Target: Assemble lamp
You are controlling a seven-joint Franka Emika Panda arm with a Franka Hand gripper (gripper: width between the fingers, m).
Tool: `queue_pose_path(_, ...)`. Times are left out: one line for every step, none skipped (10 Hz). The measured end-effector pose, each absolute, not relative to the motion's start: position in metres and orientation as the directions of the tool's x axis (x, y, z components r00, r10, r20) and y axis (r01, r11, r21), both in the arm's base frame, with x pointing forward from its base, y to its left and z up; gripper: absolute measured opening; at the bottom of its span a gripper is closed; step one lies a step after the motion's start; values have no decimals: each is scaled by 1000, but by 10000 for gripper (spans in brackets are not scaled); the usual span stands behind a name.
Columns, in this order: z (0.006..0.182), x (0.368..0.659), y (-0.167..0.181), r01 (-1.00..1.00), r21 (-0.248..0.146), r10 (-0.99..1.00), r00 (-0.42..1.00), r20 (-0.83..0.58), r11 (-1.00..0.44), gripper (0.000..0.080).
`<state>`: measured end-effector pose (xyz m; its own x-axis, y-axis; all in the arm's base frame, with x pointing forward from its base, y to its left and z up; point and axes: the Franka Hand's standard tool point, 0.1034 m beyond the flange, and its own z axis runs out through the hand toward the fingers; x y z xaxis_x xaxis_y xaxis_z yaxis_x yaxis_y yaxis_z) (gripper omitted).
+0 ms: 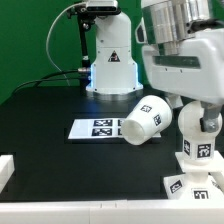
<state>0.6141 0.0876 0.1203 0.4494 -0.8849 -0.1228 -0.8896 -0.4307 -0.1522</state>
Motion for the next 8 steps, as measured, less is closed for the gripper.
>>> queue_pose_path(120, 615, 89, -835, -163, -832, 544, -106, -525, 698)
queue_pose_path(120, 615, 88, -794, -170, -792, 603, -94, -584, 699)
queue_pose_path(120, 615, 87, -743, -177, -743, 664, -80, -645, 699)
queue_pose_path(120, 615, 88, -684, -179, -685, 725, -63, -707, 699)
queue_pose_path(117, 612, 91, -553, -132, -557, 831, -12, -823, 699)
queue_pose_path(116, 612, 93, -354, -94, -358, 933, 30, -931, 699)
queue_pose_path(113, 612, 92, -175, -73, -178, 983, 47, -982, 699)
queue_pose_path(109, 612, 90, -73, -65, -76, 996, 49, -995, 699)
